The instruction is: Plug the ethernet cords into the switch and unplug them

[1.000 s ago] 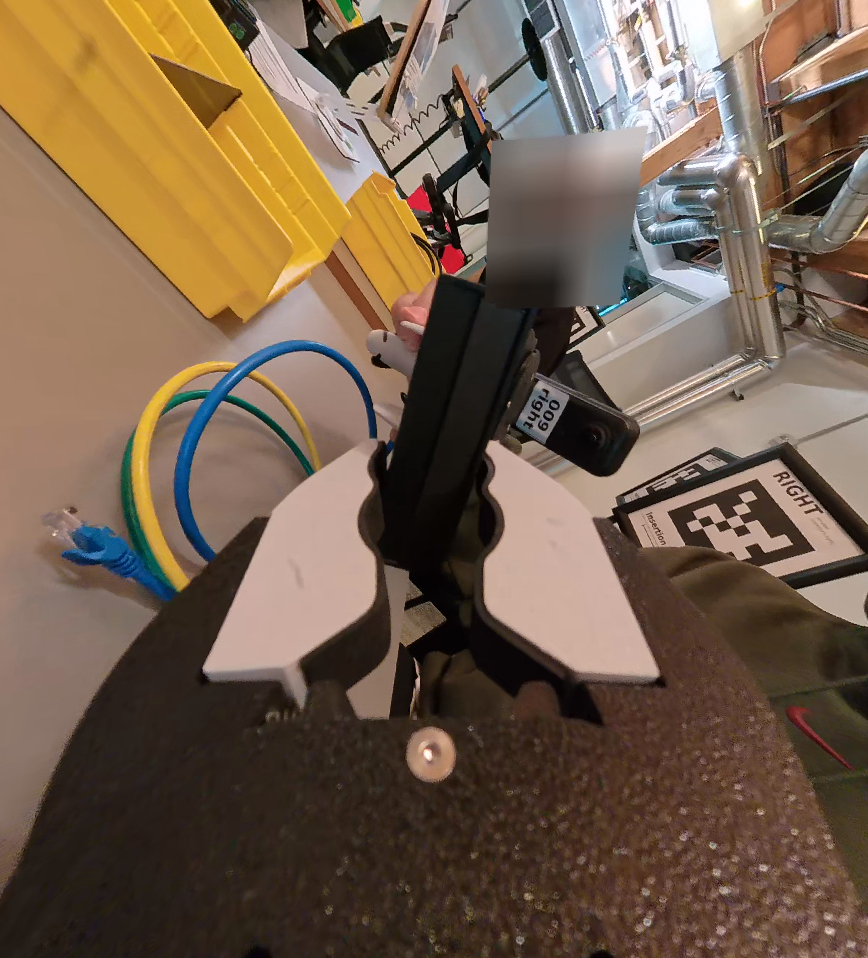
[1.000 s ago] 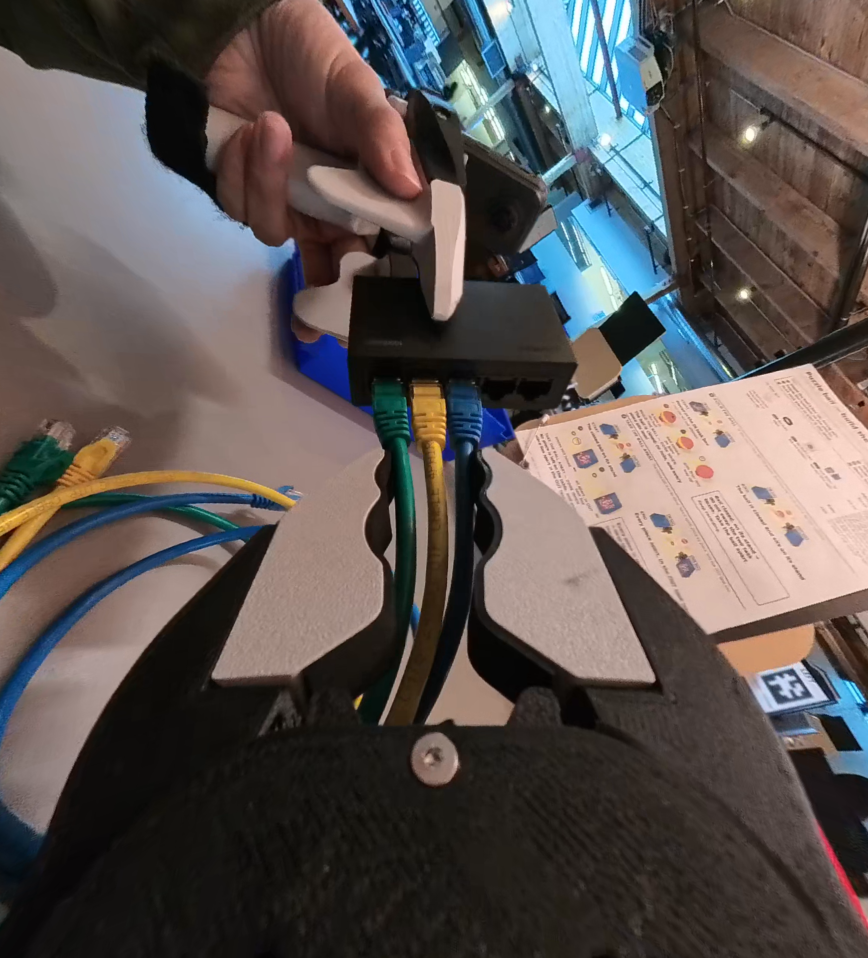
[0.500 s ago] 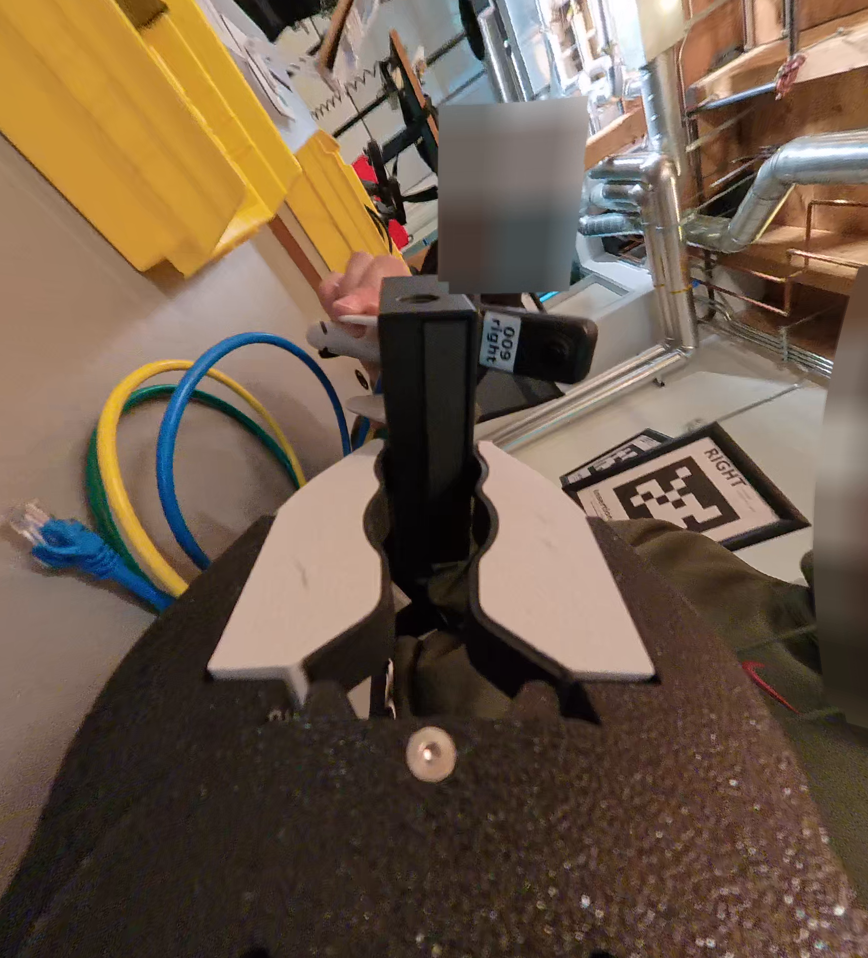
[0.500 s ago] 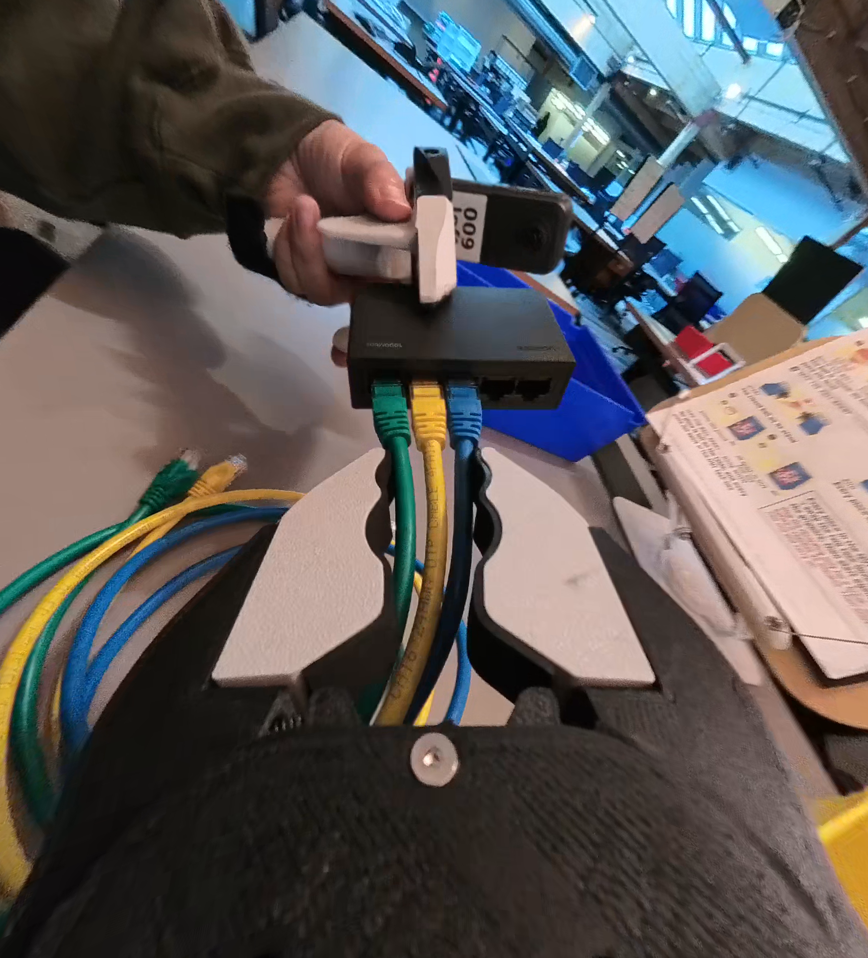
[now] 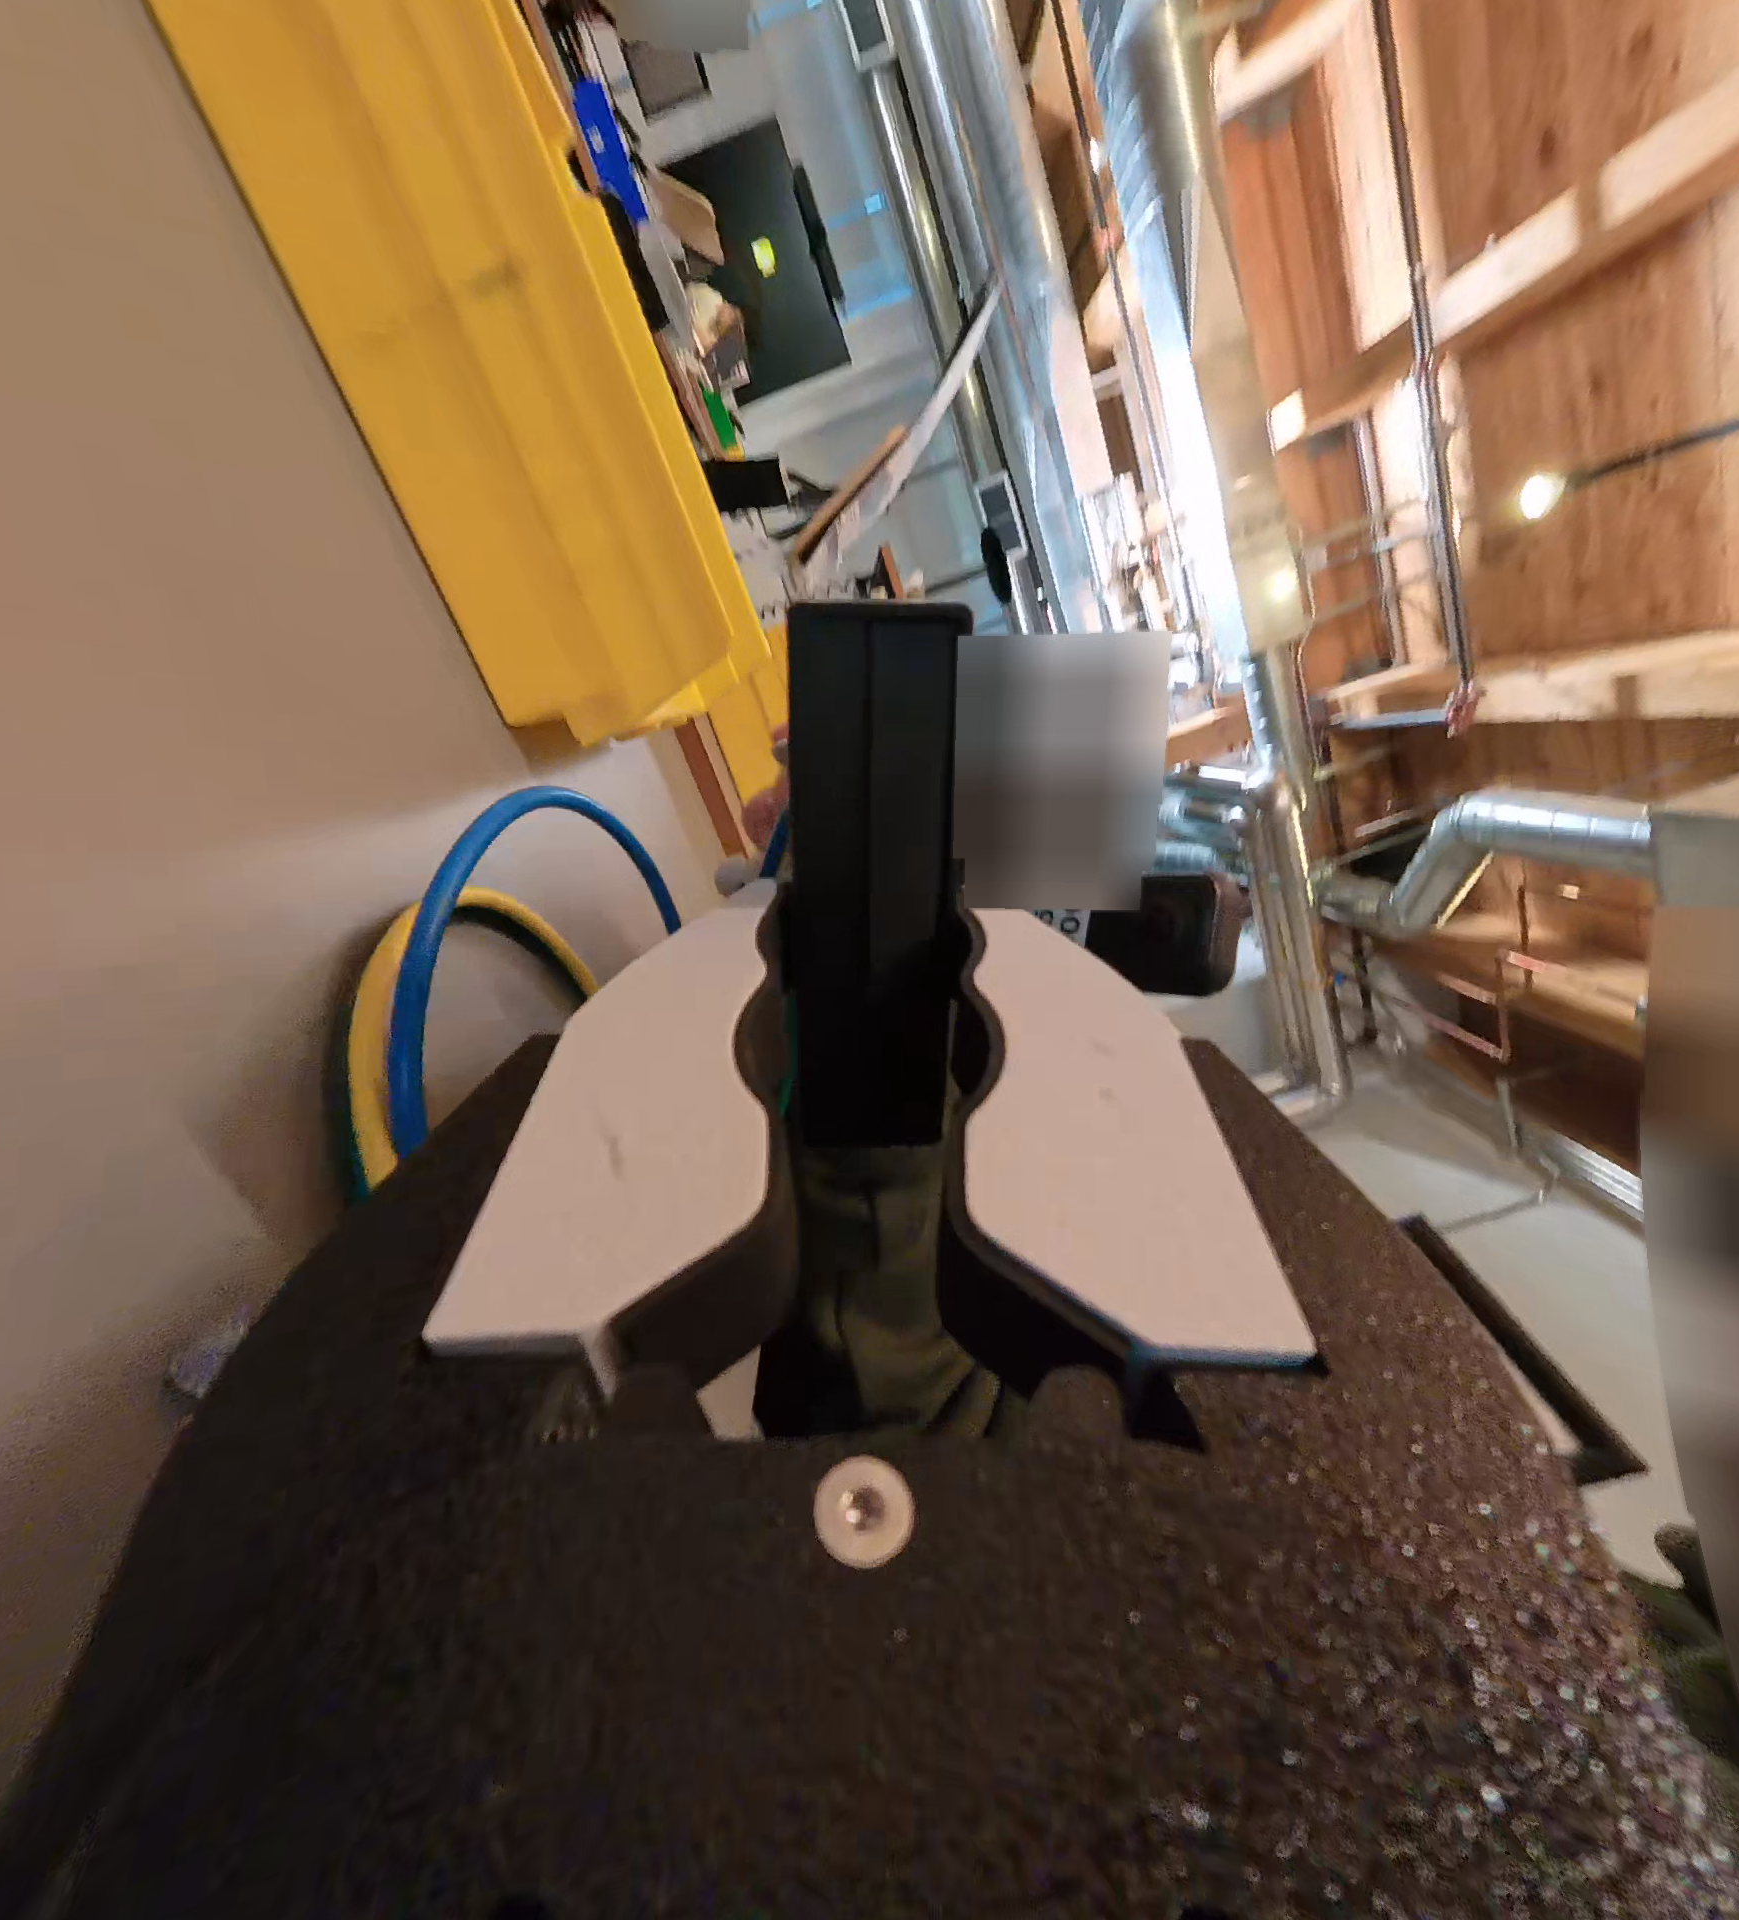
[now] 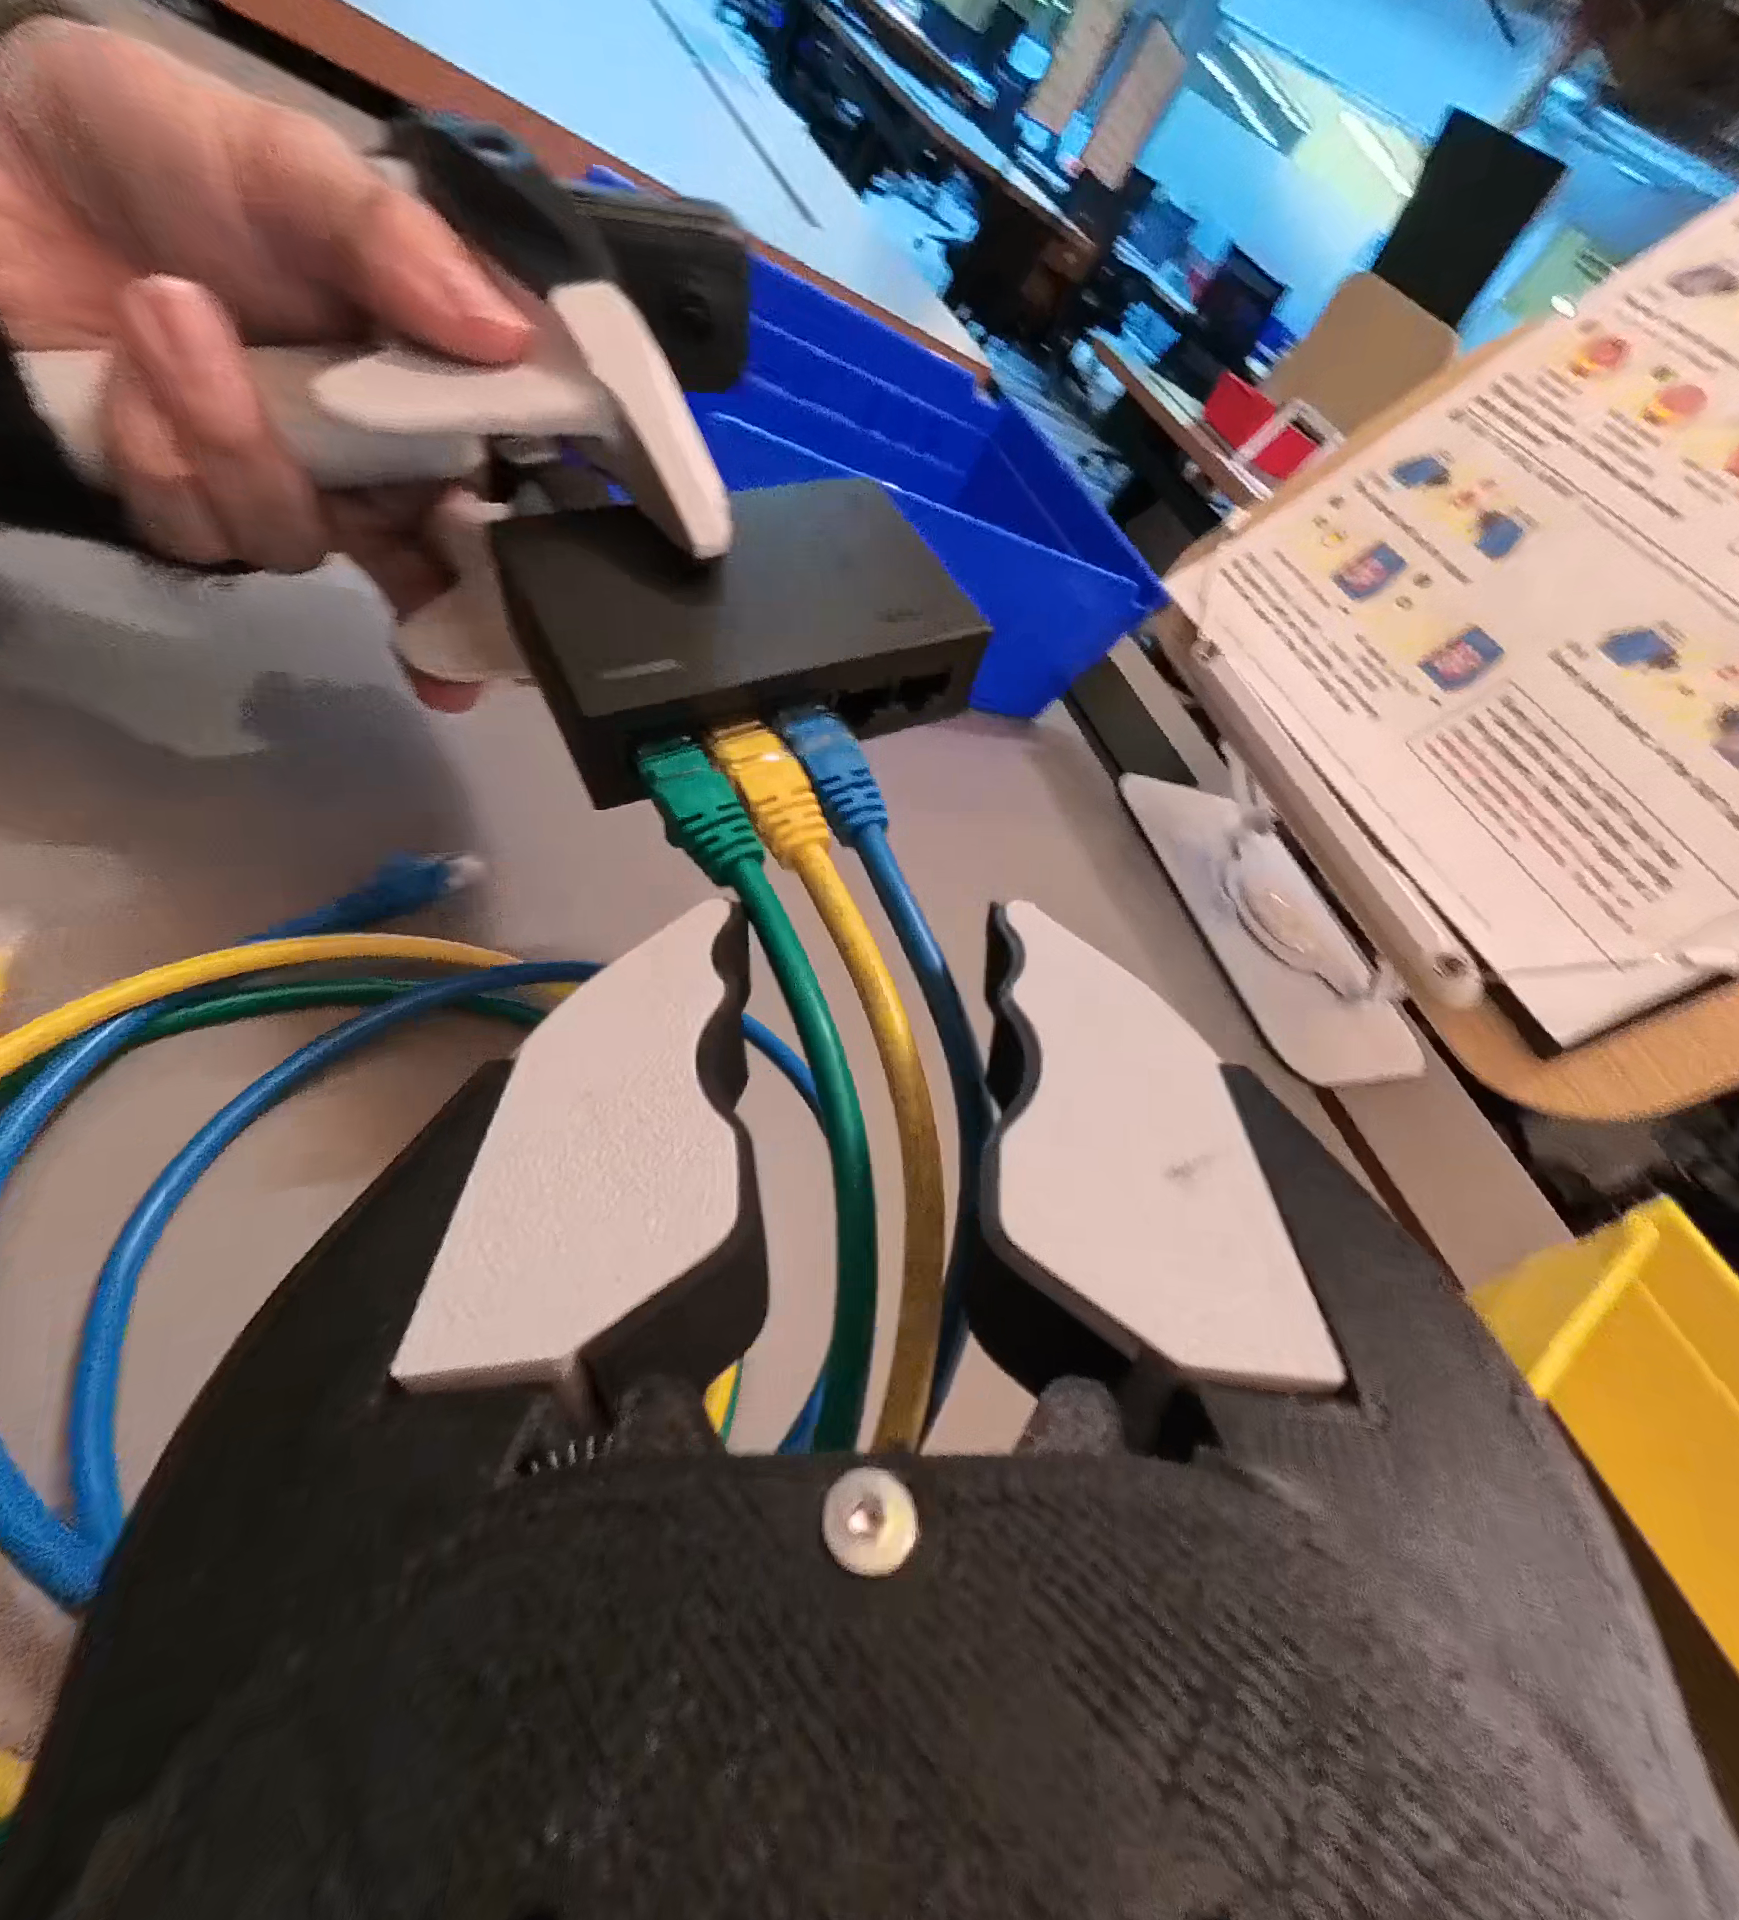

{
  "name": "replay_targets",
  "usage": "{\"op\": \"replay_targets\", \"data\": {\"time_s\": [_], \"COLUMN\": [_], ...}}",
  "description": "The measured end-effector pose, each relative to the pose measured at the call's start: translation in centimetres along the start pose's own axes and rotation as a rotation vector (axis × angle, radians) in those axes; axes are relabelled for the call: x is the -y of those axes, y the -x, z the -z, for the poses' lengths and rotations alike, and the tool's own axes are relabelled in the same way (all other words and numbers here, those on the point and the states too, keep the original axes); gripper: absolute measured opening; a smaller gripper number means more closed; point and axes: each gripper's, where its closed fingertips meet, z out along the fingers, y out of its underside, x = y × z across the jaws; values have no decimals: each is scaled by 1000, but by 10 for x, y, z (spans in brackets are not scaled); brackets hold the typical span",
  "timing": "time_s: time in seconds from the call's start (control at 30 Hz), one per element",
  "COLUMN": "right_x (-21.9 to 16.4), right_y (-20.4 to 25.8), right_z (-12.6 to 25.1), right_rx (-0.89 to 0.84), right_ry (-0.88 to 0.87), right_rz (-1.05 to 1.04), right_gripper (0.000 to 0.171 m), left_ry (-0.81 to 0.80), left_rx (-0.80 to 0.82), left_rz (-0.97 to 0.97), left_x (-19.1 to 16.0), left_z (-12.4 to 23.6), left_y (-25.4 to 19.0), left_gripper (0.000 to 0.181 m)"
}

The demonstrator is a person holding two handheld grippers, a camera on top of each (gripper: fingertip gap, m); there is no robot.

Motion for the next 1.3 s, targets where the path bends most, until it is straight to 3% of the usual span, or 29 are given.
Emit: {"op": "replay_targets", "data": {"time_s": [0.03, 0.2, 0.3, 0.4, 0.47, 0.6, 0.77, 1.07, 1.23, 1.3], "right_x": [0, 39, 67, 75, 65, 28, 20, 13, 18, 15], "right_y": [-7, -44, -46, -22, -5, -3, -4, 6, 4, 6], "right_z": [1, 29, 39, 18, -3, -33, -42, -51, -52, -56], "right_rx": [-36, -218, -158, 16, 79, -46, -6, 4, 17, -10], "right_ry": [10, -112, -253, -287, -231, -165, -355, -479, -572, -518], "right_rz": [-23, -191, -566, -868, -970, -1146, -1476, -1605, -1641, -1607], "right_gripper": [46, 42, 39, 40, 41, 54, 31, 13, 25, 18], "left_ry": [-33, -150, -211, -263, -297, -324, -289, -244, -247, -254], "left_rx": [4, 45, 50, 32, 22, -46, -67, -47, -42, -44], "left_rz": [9, -5, -4, -22, -32, 6, 2, -67, -59, -48], "left_x": [5, 29, 42, 50, 55, 55, 46, 41, 43, 44], "left_z": [1, 9, 10, 8, 9, 8, 9, 13, 16, 17], "left_y": [1, 2, 0, -6, -7, -6, 2, 5, 11, 13], "left_gripper": [27, 27, 27, 27, 28, 27, 27, 27, 27, 27]}}
